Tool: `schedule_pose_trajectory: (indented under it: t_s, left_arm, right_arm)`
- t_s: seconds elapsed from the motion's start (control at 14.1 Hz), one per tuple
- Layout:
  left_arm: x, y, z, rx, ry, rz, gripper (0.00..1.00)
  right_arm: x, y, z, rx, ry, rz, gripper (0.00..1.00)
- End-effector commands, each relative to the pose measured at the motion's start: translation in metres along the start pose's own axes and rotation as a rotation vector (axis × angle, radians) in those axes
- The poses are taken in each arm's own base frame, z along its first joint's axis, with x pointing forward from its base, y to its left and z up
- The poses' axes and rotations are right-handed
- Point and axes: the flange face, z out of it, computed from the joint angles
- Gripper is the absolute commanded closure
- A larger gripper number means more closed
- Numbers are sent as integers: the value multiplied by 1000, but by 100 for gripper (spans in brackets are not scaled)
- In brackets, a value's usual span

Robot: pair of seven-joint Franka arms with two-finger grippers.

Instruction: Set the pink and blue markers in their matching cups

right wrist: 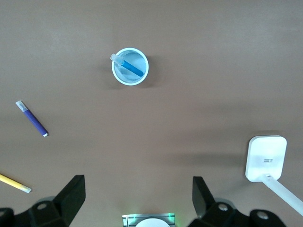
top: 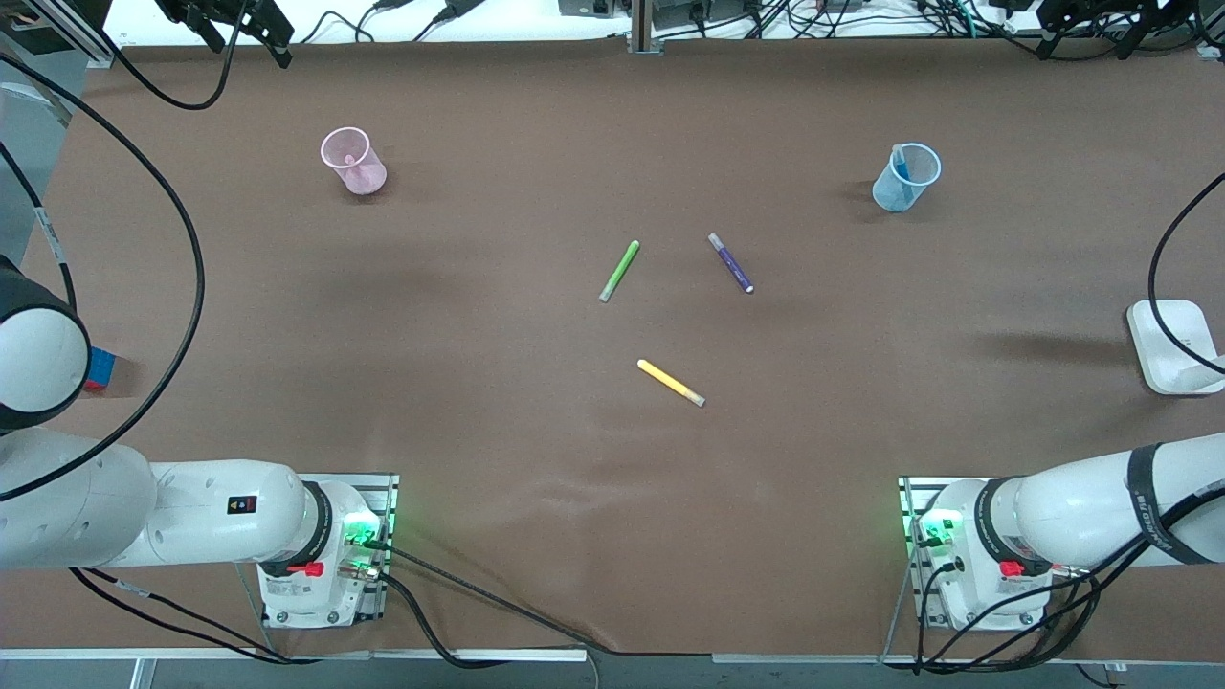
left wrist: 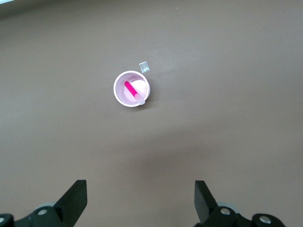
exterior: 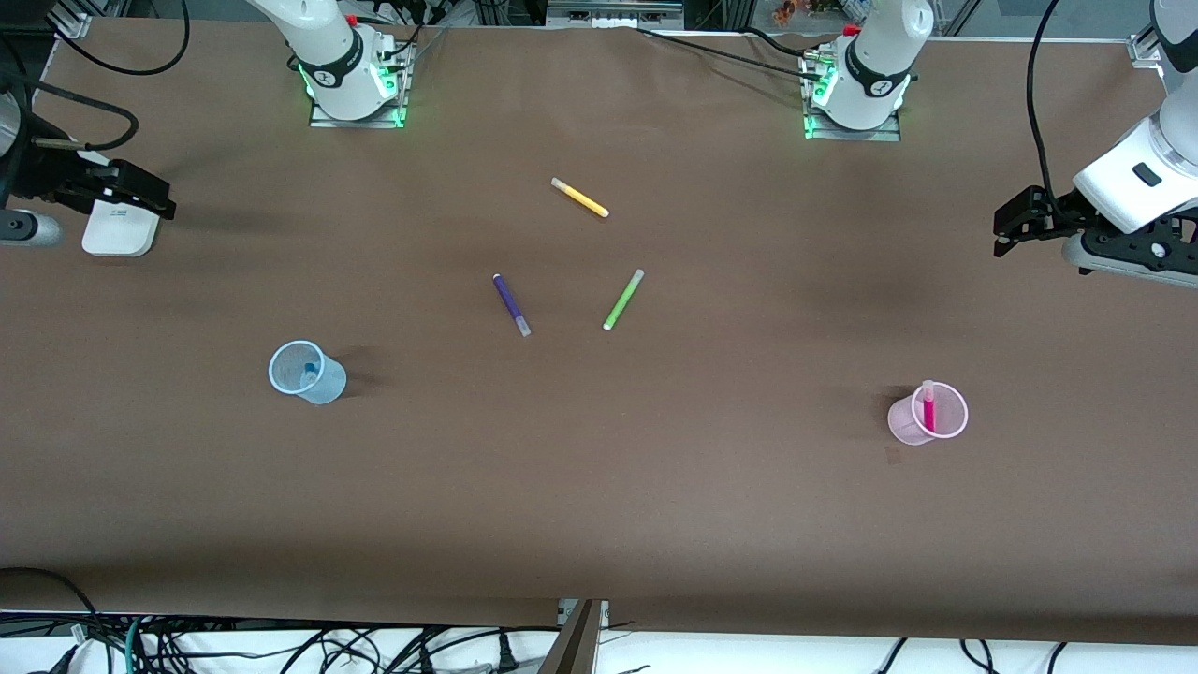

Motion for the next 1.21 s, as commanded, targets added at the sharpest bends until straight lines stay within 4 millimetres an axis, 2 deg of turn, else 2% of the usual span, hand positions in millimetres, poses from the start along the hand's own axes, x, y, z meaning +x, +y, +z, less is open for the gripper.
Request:
schedule_pose_trajectory:
  t_s: [0.0, 0.36, 0.71, 0.92, 1.14]
  left_arm:
    - [7, 0, -4, -1, -1, 1, 0]
    - [7, 0, -4, -1, -1, 3, 0]
    - [7, 0, -5, -1, 1, 6, 0]
    - [7, 0, -5, -3, 1, 6, 0]
    - [7, 0, -5, -1, 1, 6, 0]
  right_arm:
    - [-13, 6, -6, -19, -32, 13, 0]
    - [-6, 8, -15, -13, -34, 27, 0]
    - [-4, 7, -13, -14, -36, 26, 0]
    - [-4, 18, -13, -6, -35, 39, 0]
    - [-3, 17, -13, -8, -34, 37, 0]
